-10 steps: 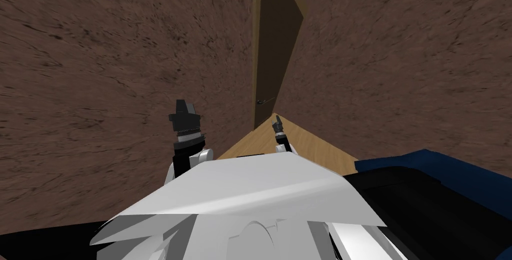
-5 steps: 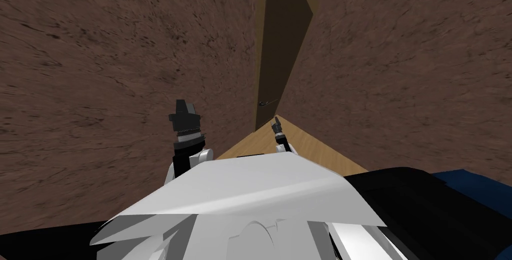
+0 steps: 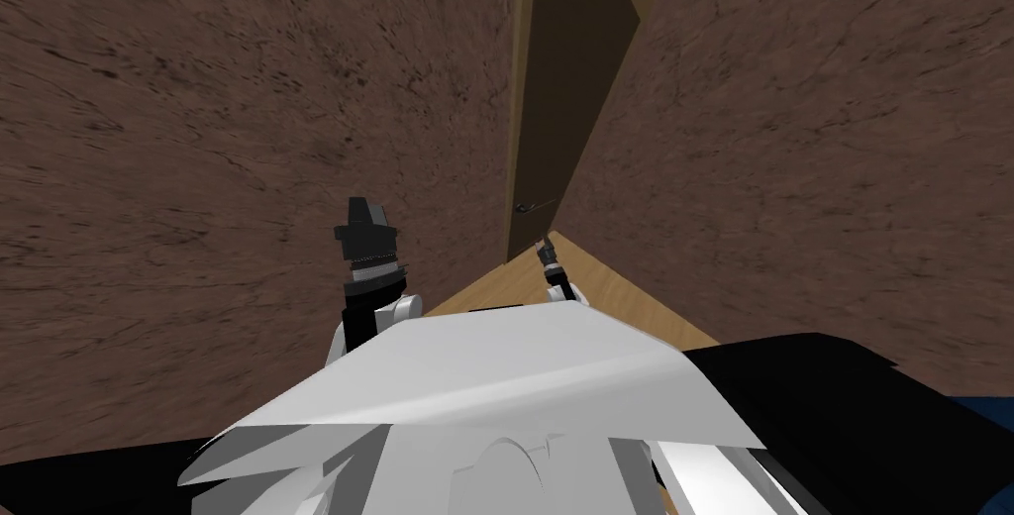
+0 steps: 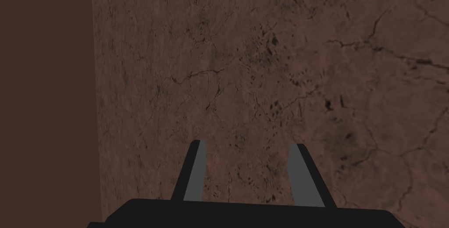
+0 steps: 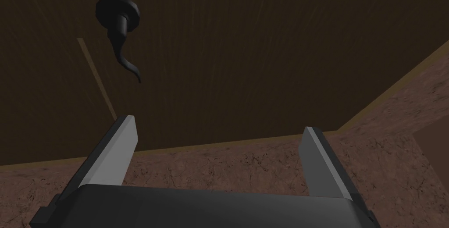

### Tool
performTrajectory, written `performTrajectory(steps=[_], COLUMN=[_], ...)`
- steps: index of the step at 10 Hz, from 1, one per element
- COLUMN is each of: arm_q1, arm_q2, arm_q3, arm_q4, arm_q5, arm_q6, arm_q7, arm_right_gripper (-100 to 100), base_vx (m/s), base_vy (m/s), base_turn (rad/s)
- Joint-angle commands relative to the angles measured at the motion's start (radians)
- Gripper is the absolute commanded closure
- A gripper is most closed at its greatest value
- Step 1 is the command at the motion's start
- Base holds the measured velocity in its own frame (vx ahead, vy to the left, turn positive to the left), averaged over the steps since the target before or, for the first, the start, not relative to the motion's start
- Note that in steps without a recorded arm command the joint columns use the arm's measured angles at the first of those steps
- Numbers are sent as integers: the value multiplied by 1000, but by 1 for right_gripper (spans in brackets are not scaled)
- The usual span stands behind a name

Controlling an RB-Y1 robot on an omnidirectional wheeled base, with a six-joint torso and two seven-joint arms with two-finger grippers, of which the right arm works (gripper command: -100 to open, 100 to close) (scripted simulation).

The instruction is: Pull the door open

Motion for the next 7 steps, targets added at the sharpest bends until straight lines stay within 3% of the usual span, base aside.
performTrajectory(steps=[1,7], arm_q1=[-19,-80], arm_q2=[-12,-53], arm_q3=[6,27], arm_q4=[44,187], arm_q5=[0,-2], arm_q6=[-15,-57], arm_q7=[-10,-41], arm_right_gripper=[-100,-100], base_vx=[72,68], base_vy=[-86,-88], base_turn=[137,128])
